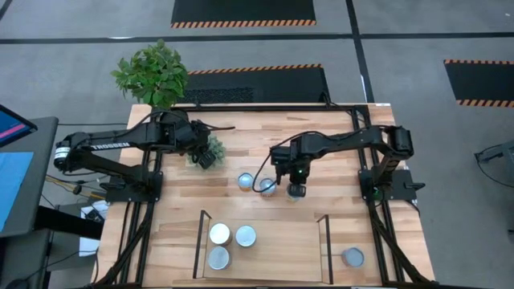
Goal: Pick and place cans onto a shelf
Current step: Put the canned mixed fruit on the shelf
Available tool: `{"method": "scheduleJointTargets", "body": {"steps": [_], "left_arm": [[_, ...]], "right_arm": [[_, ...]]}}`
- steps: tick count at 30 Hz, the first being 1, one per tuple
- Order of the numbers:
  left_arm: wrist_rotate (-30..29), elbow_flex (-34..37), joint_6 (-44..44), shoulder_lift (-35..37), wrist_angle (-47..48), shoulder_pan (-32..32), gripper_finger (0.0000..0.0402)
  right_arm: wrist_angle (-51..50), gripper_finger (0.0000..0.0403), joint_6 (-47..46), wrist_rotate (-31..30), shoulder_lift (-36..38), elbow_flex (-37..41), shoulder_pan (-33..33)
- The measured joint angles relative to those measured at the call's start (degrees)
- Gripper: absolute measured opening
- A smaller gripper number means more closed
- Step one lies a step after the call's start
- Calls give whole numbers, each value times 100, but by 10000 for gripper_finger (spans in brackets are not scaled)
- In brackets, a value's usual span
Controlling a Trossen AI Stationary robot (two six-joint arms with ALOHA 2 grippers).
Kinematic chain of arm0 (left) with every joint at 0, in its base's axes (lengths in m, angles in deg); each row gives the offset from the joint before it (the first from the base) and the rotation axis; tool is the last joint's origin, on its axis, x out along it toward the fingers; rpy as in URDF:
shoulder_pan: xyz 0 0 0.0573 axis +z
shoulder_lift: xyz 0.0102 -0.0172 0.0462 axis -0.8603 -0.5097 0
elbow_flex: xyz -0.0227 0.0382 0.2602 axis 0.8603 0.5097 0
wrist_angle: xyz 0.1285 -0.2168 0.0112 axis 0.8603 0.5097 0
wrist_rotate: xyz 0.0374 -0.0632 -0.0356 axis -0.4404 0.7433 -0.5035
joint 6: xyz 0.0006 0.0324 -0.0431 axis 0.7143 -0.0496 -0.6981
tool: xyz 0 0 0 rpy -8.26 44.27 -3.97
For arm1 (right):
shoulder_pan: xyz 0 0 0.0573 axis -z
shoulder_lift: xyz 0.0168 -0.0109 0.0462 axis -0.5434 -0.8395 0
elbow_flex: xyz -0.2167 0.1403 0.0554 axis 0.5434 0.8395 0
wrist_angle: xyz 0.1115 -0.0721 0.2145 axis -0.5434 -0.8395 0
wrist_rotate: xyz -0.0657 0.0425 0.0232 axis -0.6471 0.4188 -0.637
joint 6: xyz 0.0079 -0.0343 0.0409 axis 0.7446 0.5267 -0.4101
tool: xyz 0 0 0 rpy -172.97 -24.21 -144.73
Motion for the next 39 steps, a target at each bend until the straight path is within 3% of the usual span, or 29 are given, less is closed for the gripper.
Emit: {"method": "scheduleJointTargets", "body": {"steps": [4,9,13,17,29,39], "left_arm": [[-74,0,175,0,-5,0,58],[-151,0,590,-8,-155,0,58],[-177,0,1050,-9,-234,0,58],[-124,0,1335,-11,-173,0,58],[131,0,1135,-10,-225,0,59],[111,0,1025,-9,-220,0,59]], "right_arm": [[-45,5,-279,-38,411,-365,-97],[668,4,-1081,-202,708,-554,-470],[832,4,-1530,-627,705,-555,-832],[1095,3,-2187,-678,624,-553,-1117],[1284,3,-3810,-607,623,-560,-2054],[1257,3,-4693,-652,589,-557,-2157]]}}
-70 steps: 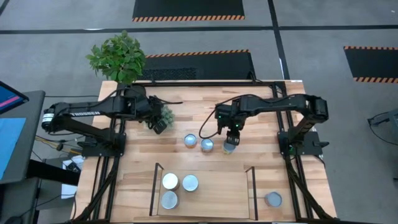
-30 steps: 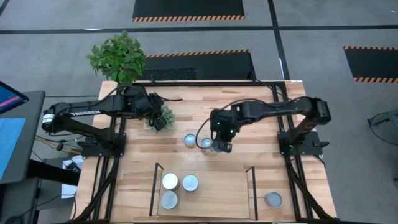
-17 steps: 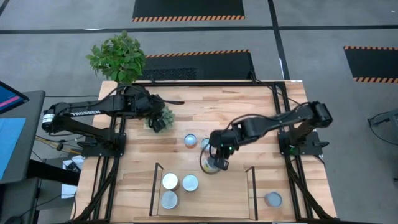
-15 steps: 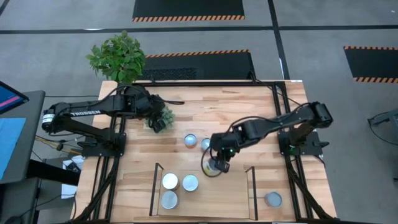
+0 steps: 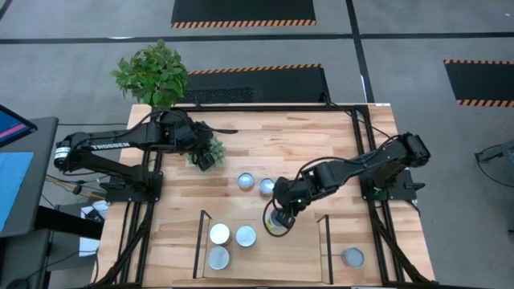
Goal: Pick and place cans onto a shelf
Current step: Put the canned mixed fruit on the shelf
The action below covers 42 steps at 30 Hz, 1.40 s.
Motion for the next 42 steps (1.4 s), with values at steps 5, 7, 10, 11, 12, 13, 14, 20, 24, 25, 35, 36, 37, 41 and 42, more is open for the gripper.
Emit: {"method": "scheduleJointTargets", "body": {"steps": [5,7,10,11,12,13,14,20,24,25,35,36,37,41,42], "left_arm": [[6,0,-8,0,16,0,59],[6,0,-9,0,23,0,59],[7,0,-4,0,30,0,59],[7,0,-4,0,30,0,59],[7,0,-4,0,30,0,59],[7,0,-2,0,30,0,59],[7,0,-2,0,30,0,59],[9,0,4,0,28,0,59],[9,0,7,0,28,0,59],[9,0,7,0,26,0,59],[1,0,164,4,19,0,59],[-4,0,164,4,17,0,59],[-7,0,165,4,17,0,59],[-15,-2,293,4,-25,0,59],[-13,-2,310,4,-17,0,59]], "right_arm": [[98,3,-713,-120,0,0,-143],[260,3,-1009,-209,0,0,-236],[355,3,-1477,-439,0,0,-363],[382,3,-1598,-450,0,0,-398],[369,3,-1726,-459,0,0,-434],[357,3,-1842,-474,0,0,-476],[369,3,-1962,-481,0,0,-512],[-471,3,-2343,-632,0,-495,-636],[-951,3,-2308,-715,-96,-944,-589],[-959,3,-2246,-717,-209,-1060,-551],[-3275,3,-1250,-547,-1965,-3264,-593],[-3353,3,-1163,-583,-2026,-3457,-600],[-3418,3,-1071,-599,-2050,-3588,-598],[-3337,3,-1019,-597,-2059,-3627,-600],[-3274,3,-1076,-603,-2059,-3626,-615]]}}
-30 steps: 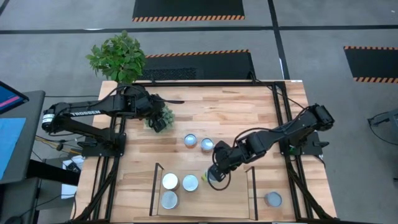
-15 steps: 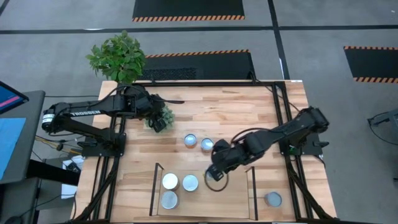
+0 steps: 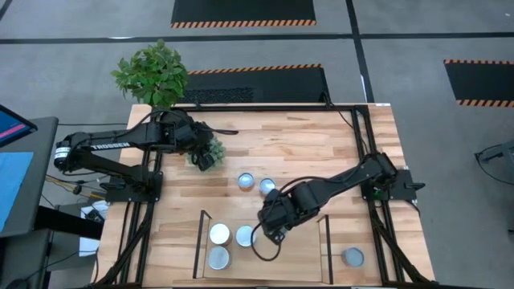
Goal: Pick and place cans onto a shelf
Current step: Put the canned mixed fruit on the shelf
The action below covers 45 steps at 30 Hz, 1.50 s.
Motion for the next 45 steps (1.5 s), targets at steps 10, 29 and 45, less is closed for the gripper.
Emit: {"method": "scheduleJointTargets", "body": {"steps": [10,29,45], "left_arm": [[40,0,-20,-1,16,0,59],[48,0,-30,-2,22,0,59],[51,0,-22,-2,18,0,59]], "right_arm": [[870,3,-271,-13,-13,615,-59],[1294,3,-318,44,0,986,-70],[1317,17,-619,192,0,986,-96]]}}
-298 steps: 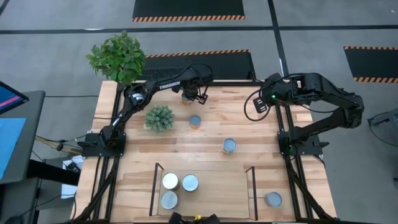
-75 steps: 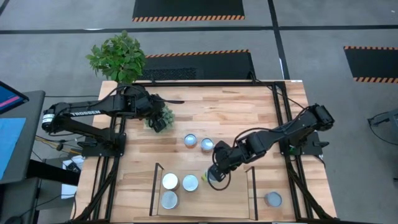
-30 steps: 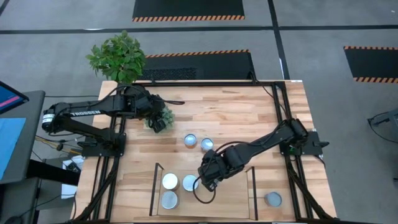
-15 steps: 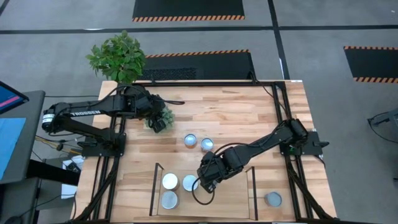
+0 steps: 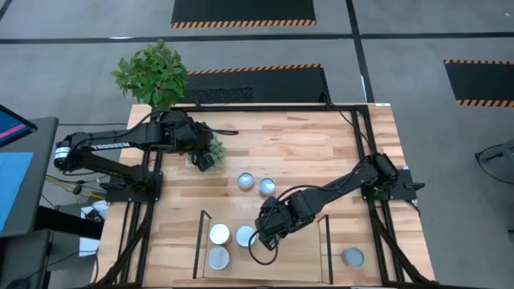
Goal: Pick and place cans onto a shelf
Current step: Put the canned mixed fruit on the shelf
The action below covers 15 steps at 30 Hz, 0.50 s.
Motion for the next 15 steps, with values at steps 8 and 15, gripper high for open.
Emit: {"method": "scheduleJointTargets", "body": {"steps": [8,15], "left_arm": [[0,0,0,0,0,0,59],[0,0,2,0,0,-1,59]], "right_arm": [[6,39,-2,13,0,2,0],[34,58,31,3,0,2,2]]}}
